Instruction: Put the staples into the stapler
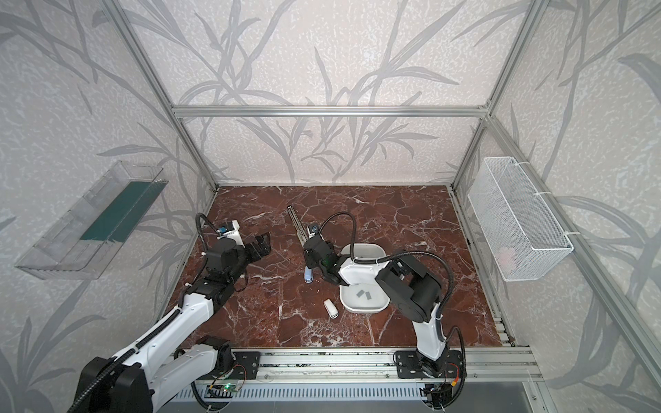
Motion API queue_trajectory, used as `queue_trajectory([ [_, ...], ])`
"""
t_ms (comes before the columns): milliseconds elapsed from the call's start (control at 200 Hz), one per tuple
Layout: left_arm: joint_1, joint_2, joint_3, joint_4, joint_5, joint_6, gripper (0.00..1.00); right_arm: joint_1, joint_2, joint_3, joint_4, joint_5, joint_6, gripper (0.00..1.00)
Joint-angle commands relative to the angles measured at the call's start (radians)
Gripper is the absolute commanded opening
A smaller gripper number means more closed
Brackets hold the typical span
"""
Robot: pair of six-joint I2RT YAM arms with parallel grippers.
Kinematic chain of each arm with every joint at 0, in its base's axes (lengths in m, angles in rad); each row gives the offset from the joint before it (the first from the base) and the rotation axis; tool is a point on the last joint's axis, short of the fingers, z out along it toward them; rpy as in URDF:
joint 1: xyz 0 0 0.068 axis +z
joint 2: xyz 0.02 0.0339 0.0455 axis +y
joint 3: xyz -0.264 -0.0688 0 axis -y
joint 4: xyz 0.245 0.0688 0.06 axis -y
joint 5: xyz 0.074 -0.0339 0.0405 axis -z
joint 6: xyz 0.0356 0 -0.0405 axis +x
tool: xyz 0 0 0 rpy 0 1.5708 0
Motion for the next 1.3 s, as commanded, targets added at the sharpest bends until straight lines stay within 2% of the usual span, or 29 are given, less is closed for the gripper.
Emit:
queue_trajectory([
  [0,0.002,-0.003,-0.039,0.141,0.211,0.132,0.99,0.024,-0.149,-0.051,-0.093,0.032,0.022,0.62],
  [200,-0.004,0.053,-0.017,0.147,0.344,0.158,0.99,0.099,-0.374,-0.179,-0.351,0.230,0.106,0.68],
  [365,-0.043,0.098,0.014,0.107,0.414,0.201,0.90,0.099,-0.425,-0.251,-0.480,0.240,0.179,0.69],
  [540,-0.142,0.137,0.058,0.036,0.327,0.284,0.89,0.099,-0.370,-0.217,-0.601,0.212,0.219,0.67],
  [670,-0.228,0.148,0.108,-0.070,0.234,0.347,0.89,0.100,-0.334,-0.210,-0.647,0.232,0.234,0.57],
  [825,-0.273,0.132,0.102,-0.093,0.252,0.389,0.86,0.093,-0.350,-0.237,-0.657,0.231,0.216,0.47],
  [955,-0.300,0.111,0.061,-0.025,0.358,0.435,0.79,0.077,-0.394,-0.282,-0.654,0.230,0.204,0.41],
  [1095,-0.349,0.089,-0.056,0.204,0.495,0.505,0.78,0.035,-0.455,-0.342,-0.627,0.201,0.181,0.40],
  [1135,-0.361,0.082,-0.095,0.262,0.559,0.562,0.79,0.020,-0.469,-0.359,-0.613,0.185,0.171,0.40],
  [1204,-0.388,0.068,-0.159,0.320,0.679,0.719,0.73,-0.002,-0.492,-0.381,-0.598,0.168,0.157,0.40],
  [1294,-0.428,0.055,-0.212,0.372,0.714,0.844,0.71,-0.024,-0.525,-0.398,-0.587,0.147,0.144,0.40],
])
